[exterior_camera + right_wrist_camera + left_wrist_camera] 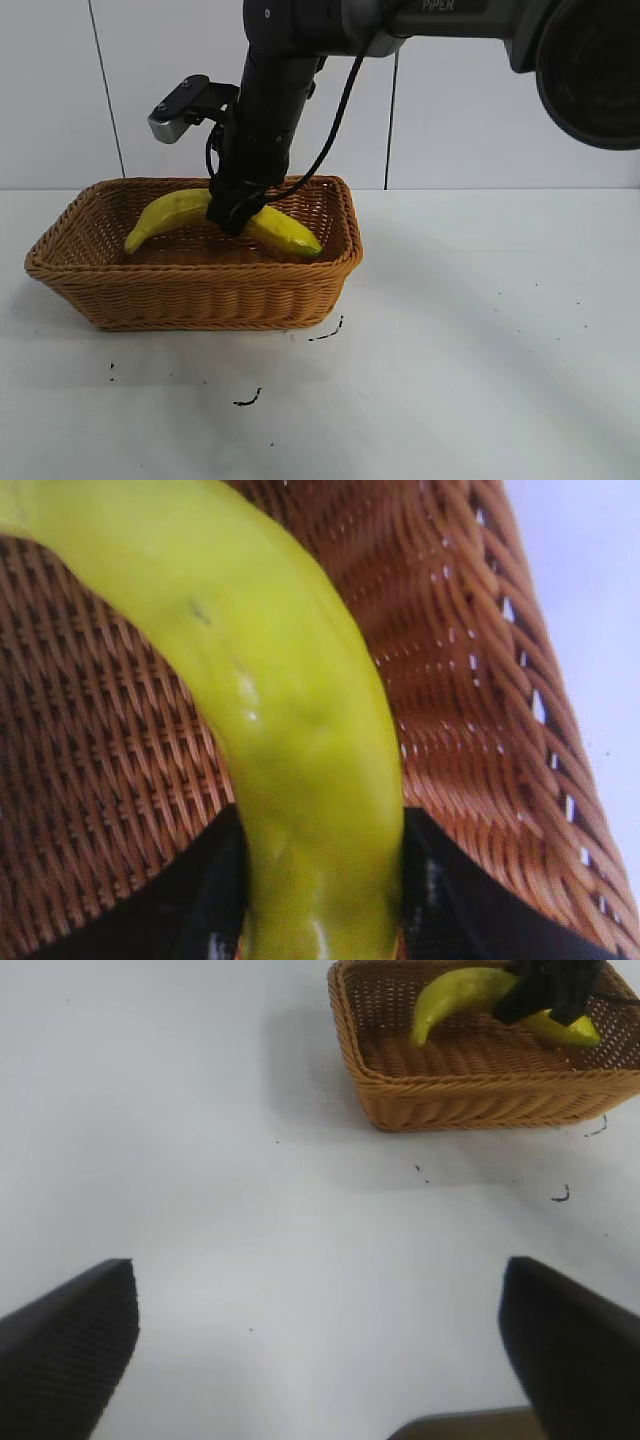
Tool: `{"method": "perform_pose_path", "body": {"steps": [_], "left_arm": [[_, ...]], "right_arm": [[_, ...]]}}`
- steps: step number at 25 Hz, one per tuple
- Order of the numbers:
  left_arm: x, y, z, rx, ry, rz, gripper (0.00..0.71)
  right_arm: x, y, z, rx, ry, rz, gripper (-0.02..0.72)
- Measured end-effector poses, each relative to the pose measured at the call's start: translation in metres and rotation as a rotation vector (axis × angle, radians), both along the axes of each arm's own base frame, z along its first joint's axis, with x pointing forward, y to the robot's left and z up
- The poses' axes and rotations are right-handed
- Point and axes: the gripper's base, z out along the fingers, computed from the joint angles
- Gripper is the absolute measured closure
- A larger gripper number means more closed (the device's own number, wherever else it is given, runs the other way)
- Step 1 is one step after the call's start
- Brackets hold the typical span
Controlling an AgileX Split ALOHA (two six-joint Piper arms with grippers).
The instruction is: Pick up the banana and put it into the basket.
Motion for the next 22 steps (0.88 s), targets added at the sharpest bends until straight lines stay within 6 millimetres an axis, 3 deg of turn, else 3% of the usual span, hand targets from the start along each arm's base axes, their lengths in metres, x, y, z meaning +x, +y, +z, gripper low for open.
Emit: {"method": "perform_pose_path", "body": {"steps": [1, 3, 6, 14, 17, 22], "left_arm": [[0.000, 0.000, 0.000, 0.000, 0.000, 0.000, 0.015], [0.000, 0.000, 0.000, 0.000, 0.000, 0.000, 0.015], [0.000, 0.000, 0.000, 0.000, 0.000, 0.000, 0.015], [0.000, 0.000, 0.000, 0.000, 0.000, 0.000, 0.015], [0.000, 0.000, 0.000, 0.000, 0.000, 0.000, 0.015], [0.000, 0.000, 0.000, 0.000, 0.000, 0.000, 0.015]], "right_arm": [[0.000, 0.000, 0.000, 0.005, 0.003, -0.001, 0.338], [-0.001, 0.002, 0.001, 0.009, 0.004, -0.006, 0.164], [-0.002, 0.002, 0.010, 0.028, 0.004, -0.071, 0.045], [-0.004, -0.022, 0.101, 0.241, -0.030, -0.440, 0.014], [0.009, -0.050, 0.108, 0.266, -0.012, -0.555, 0.014], [0.040, -0.126, 0.104, 0.219, 0.025, -0.734, 0.014]]}}
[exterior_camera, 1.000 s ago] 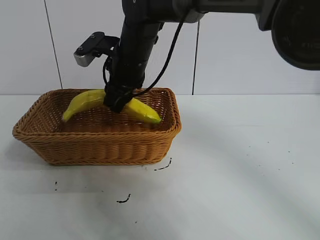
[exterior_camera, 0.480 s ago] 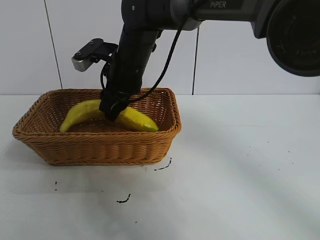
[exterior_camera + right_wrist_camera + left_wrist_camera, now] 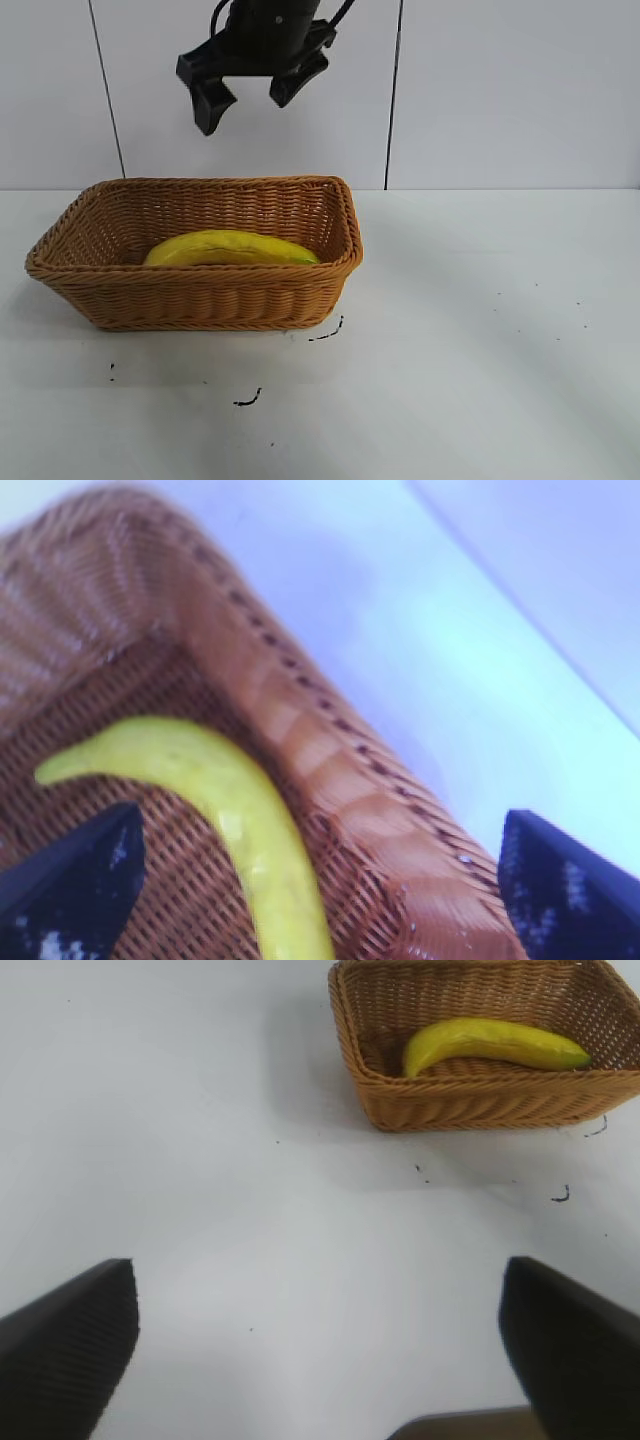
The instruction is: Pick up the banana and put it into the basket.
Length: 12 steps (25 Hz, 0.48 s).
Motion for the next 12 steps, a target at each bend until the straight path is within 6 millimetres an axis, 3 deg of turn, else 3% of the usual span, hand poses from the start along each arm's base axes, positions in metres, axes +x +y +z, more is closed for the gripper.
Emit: {"method": "perform_pose_path", "body": {"steps": [5, 12], "left_arm": [[0.000, 0.000, 0.000, 0.000, 0.000, 0.000, 0.015], [0.000, 0.000, 0.000, 0.000, 0.000, 0.000, 0.015]], "right_arm": [[0.019, -0.077, -0.003, -0.018, 0.061, -0.157, 0.014], [0.024, -0.150, -0.006, -0.031, 0.133, -0.302, 0.014]]}}
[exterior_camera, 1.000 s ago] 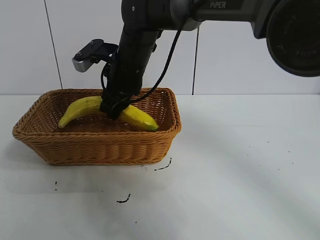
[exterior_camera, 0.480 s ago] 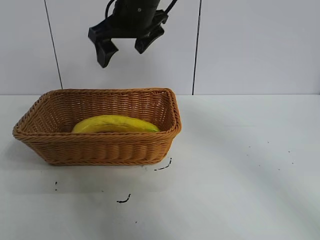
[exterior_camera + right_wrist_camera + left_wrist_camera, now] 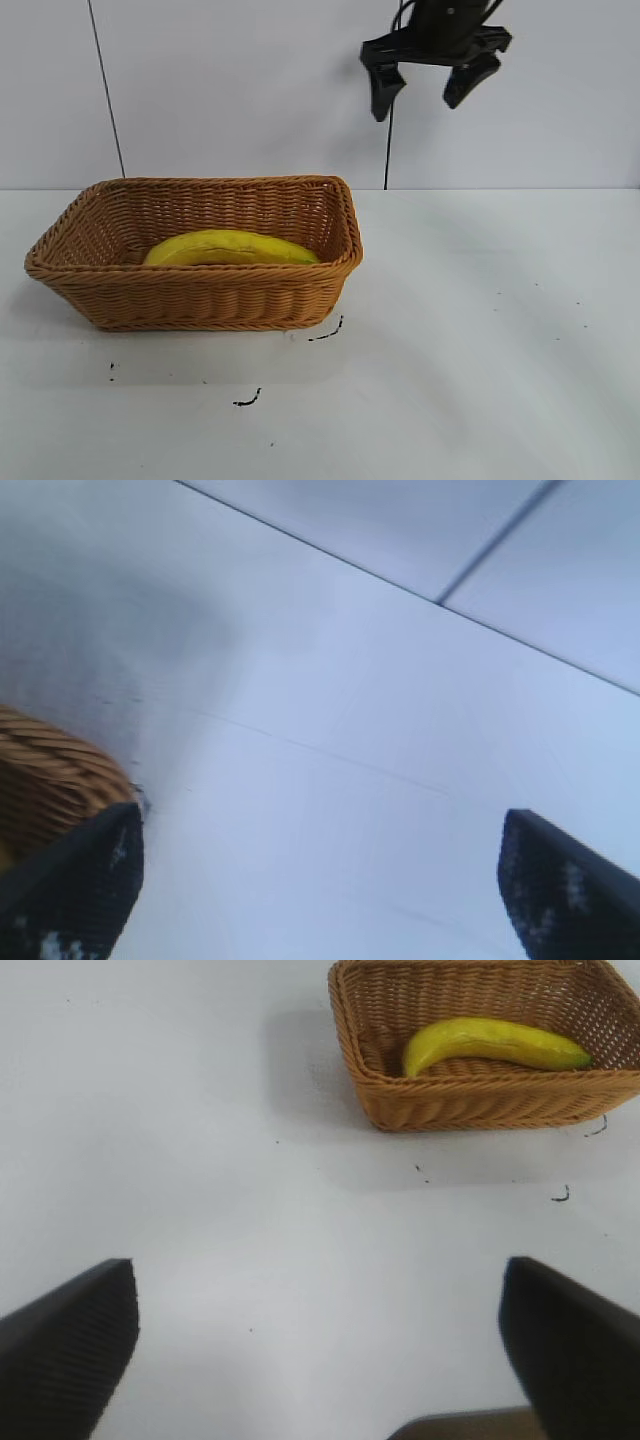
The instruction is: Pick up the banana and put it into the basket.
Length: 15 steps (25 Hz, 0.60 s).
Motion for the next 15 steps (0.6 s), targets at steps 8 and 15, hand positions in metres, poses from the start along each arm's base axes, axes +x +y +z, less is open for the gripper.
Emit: {"method": "perform_pose_path", "body": {"steps": [8, 15], "left_arm": [[0.000, 0.000, 0.000, 0.000, 0.000, 0.000, 0.015], [0.000, 0.000, 0.000, 0.000, 0.000, 0.000, 0.015]], "right_arm": [[0.001, -0.020, 0.000, 0.016, 0.002, -0.066, 0.014], [-0.017, -0.021, 0.027, 0.025, -0.015, -0.083, 0.014]]}}
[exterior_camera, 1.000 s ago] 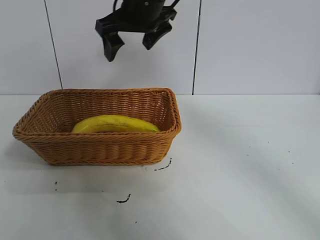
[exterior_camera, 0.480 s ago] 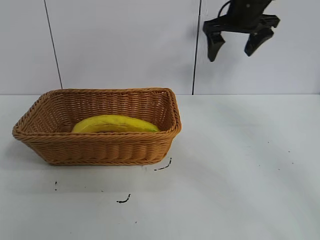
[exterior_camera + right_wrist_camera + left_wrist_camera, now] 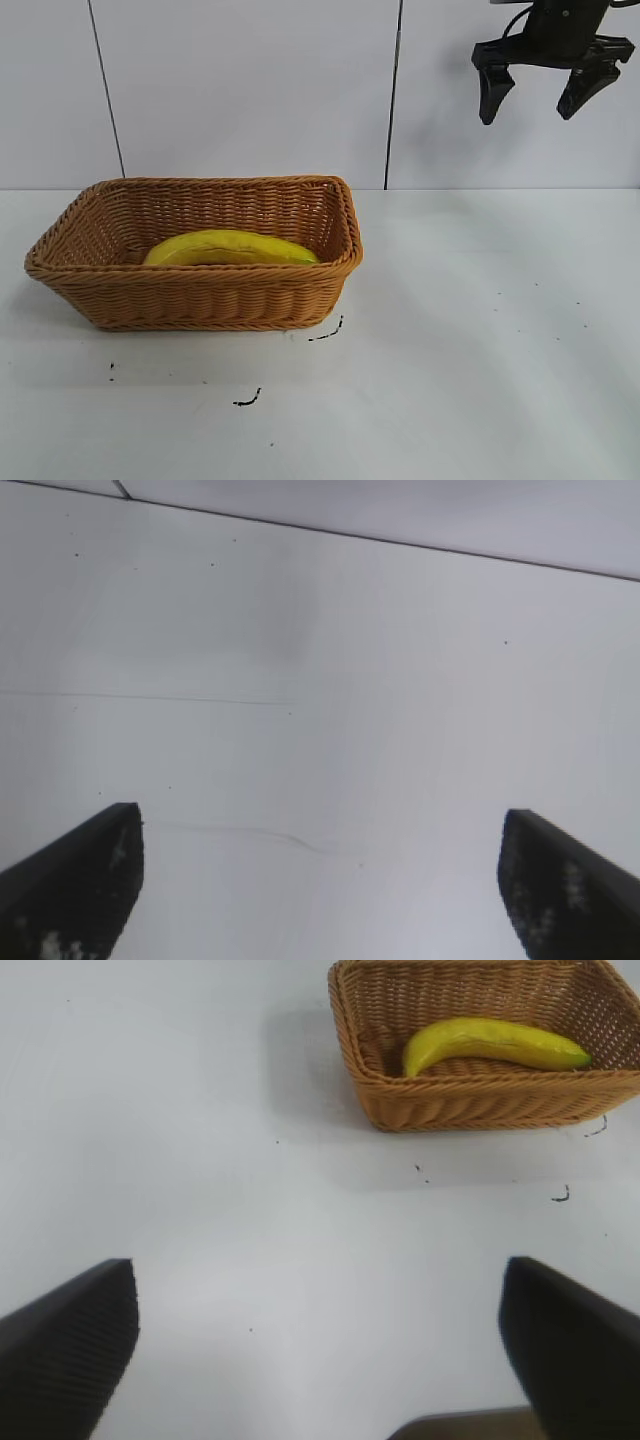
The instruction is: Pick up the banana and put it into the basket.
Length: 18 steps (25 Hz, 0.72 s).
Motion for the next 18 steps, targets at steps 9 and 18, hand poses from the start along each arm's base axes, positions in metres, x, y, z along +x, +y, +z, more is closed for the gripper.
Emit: {"method": "perform_pose_path", "body": {"steps": [9, 18], "left_arm": [[0.000, 0.000, 0.000, 0.000, 0.000, 0.000, 0.015], [0.000, 0.000, 0.000, 0.000, 0.000, 0.000, 0.015]], "right_arm": [[-0.111, -0.005, 0.049, -0.005, 0.081, 0.000, 0.014], [-0.263, -0.011, 0.078, 0.006, 0.026, 0.001, 0.014]]}}
